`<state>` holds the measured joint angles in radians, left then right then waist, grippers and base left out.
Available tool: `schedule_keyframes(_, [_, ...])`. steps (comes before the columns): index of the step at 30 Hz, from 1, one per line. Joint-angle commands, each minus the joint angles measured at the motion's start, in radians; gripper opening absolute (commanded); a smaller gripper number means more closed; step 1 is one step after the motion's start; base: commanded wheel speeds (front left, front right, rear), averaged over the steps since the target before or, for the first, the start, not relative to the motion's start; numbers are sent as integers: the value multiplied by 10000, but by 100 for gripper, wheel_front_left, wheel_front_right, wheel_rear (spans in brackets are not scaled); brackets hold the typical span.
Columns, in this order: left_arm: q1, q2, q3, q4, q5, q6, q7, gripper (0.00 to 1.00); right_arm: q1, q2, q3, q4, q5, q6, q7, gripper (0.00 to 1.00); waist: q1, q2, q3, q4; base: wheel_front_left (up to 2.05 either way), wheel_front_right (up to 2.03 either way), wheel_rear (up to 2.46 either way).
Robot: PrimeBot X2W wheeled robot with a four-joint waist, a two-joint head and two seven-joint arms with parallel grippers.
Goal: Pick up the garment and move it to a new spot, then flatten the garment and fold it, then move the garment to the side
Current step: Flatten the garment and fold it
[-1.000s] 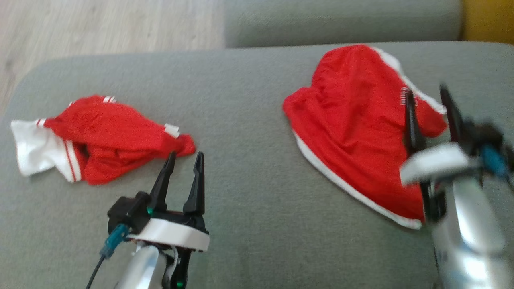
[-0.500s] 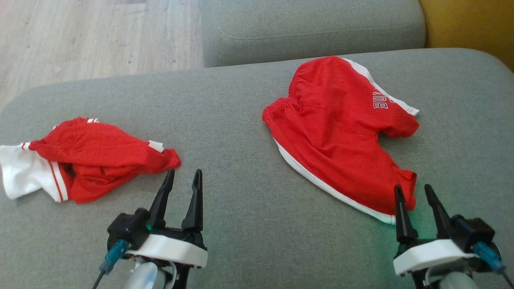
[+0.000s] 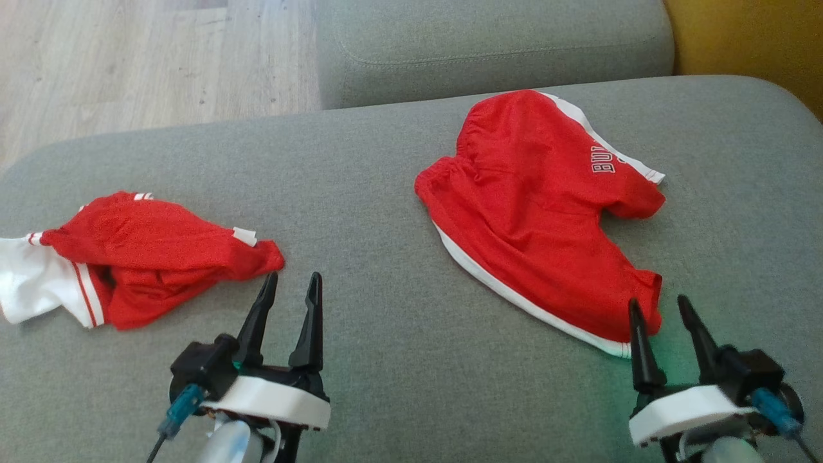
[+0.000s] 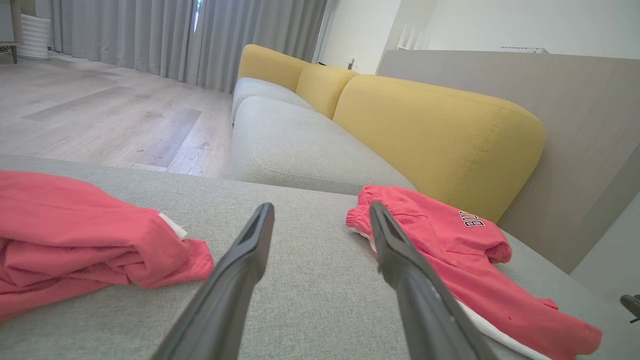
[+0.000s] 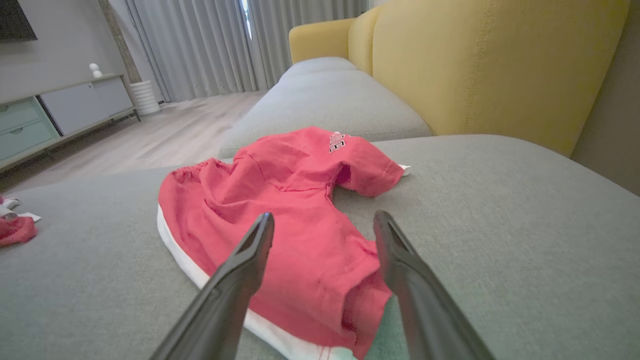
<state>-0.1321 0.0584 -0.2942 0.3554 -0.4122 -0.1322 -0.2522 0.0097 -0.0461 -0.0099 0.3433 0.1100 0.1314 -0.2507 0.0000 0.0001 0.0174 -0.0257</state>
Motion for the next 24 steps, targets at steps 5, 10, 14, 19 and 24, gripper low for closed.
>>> schedule_keyframes(5, [-356, 167, 309, -211, -14, 15, -95, 100, -121, -42, 359, 485, -435, -7, 198, 100, 0, -1, 111, -28, 0, 0, 0])
schedule_keyframes(10, [-442, 156, 198, -156, -30, 15, -95, 100, -190, -42, 404, 1170, -444, -7, 809, 100, 0, -1, 199, 21, 0, 0, 0])
schedule_keyframes(14, [-487, 164, 159, -132, -60, 15, -95, 100, -257, -42, 451, 1540, -246, -7, 1065, 100, 0, -1, 260, 79, 0, 0, 0])
schedule_keyframes(19, [-537, 183, 145, -137, -78, 15, -95, 100, -422, -41, 448, 1834, -83, -7, 1018, 100, 0, -1, 358, 136, 0, 0, 0])
schedule_keyframes(24, [-581, 204, 118, -136, -82, 15, -95, 100, -633, -41, 520, 2070, -65, -7, 914, 100, 0, -1, 464, 170, 0, 0, 0])
